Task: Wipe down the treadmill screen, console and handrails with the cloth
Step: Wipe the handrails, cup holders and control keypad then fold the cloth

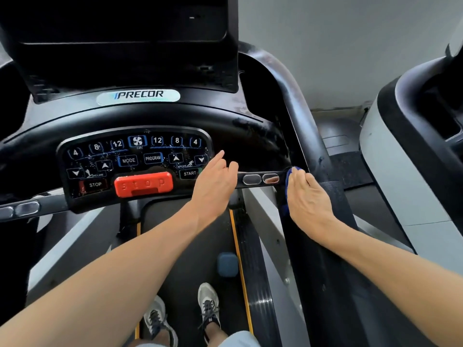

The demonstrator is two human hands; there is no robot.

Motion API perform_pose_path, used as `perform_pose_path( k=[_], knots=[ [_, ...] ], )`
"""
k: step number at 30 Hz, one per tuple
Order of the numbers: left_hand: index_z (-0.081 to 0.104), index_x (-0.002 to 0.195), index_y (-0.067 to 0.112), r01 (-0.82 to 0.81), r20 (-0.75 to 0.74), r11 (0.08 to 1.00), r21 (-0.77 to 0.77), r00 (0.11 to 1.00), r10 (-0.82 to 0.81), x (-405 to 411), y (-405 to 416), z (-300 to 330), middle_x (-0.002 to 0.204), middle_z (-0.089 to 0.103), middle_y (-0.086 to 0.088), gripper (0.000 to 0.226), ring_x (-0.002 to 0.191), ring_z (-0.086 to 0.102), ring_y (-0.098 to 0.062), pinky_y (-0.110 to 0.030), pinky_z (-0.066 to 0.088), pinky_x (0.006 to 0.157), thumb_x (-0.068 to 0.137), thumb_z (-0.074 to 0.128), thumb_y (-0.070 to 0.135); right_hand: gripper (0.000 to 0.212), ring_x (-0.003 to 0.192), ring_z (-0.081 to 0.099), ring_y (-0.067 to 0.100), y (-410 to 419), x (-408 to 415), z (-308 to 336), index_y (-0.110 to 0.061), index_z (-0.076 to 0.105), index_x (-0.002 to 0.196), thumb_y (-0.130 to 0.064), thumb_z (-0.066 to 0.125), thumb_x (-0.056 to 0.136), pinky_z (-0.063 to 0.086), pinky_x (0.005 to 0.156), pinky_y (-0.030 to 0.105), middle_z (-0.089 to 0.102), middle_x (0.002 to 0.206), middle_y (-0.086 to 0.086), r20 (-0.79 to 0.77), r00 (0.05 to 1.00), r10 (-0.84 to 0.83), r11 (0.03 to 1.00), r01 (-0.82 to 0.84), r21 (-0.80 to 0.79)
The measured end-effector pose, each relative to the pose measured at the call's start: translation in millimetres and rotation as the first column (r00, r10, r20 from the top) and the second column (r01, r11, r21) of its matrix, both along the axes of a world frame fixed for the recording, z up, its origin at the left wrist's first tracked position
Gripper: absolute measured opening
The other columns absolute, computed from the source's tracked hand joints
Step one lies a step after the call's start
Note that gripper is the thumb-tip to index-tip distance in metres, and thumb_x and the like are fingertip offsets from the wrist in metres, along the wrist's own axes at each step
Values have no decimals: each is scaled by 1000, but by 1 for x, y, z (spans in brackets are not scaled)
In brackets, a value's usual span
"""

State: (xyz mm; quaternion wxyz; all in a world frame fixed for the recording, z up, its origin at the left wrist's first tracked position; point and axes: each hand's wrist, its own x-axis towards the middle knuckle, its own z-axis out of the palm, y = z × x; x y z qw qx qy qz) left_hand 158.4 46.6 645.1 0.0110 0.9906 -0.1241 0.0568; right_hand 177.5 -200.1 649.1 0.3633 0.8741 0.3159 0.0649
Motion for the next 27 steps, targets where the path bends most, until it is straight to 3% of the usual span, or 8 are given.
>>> perform_pose_path(
  k=[6,12,14,17,19,20,24,27],
  knots=[
    [57,87,7,-2,-17,1000,15,1000,2,-5,-3,9,58,43,4,54,64,48,-18,-34,18,122,49,95,8,54,132,35,41,-27,-9,-10,16,36,140,-9,35,91,25,114,45,45,135,30,-75,996,-38,999,36,-36],
    [54,92,5,73,10,997,15,997,-73,-10,-2,16,62,34,2,38,72,49,-22,-40,20,126,59,69,-7,43,134,43,34,8,34,-14,4,57,128,-13,48,89,27,113,44,53,138,19,-282,933,-223,847,329,418],
    [56,109,-3,98,27,995,15,995,-99,-22,-2,13,76,50,-5,47,92,58,-28,-44,21,126,63,50,-8,33,133,46,33,11,26,-9,-3,64,111,-13,51,83,27,109,41,62,123,10,-358,907,-222,765,390,513],
    [55,130,-4,61,72,998,21,995,-63,-52,10,6,130,62,-18,56,131,52,-34,-47,20,125,76,68,-3,15,109,61,19,28,5,17,-18,55,87,-6,50,80,45,88,35,60,90,-10,-574,805,-148,396,580,712],
    [57,133,0,21,64,1000,-3,998,-21,-75,24,7,141,58,-17,61,137,48,-33,-47,21,124,78,80,11,25,82,62,-2,44,-11,34,-23,59,88,-1,48,84,47,70,11,63,86,-8,-714,698,-50,49,716,697],
    [59,131,2,-9,49,1000,-21,999,10,-87,32,9,141,58,-16,61,138,48,-32,-46,23,124,77,83,15,28,78,61,-3,52,-20,39,-26,62,91,-1,49,86,43,65,6,66,87,-7,-737,675,-35,-42,736,676],
    [63,126,7,-153,16,986,-61,988,154,-122,65,18,139,59,-12,56,137,47,-30,-43,32,121,78,84,29,27,67,54,14,84,-37,43,-21,68,84,0,53,83,44,65,29,63,72,-5,-797,594,108,-310,782,541],
    [65,126,6,-203,18,979,-34,979,203,-131,84,31,137,60,-12,61,136,48,-30,-42,33,120,75,86,33,25,65,53,13,111,-47,51,-16,71,91,1,55,84,44,64,28,63,72,-5,-776,605,179,-384,769,511]
  ],
)
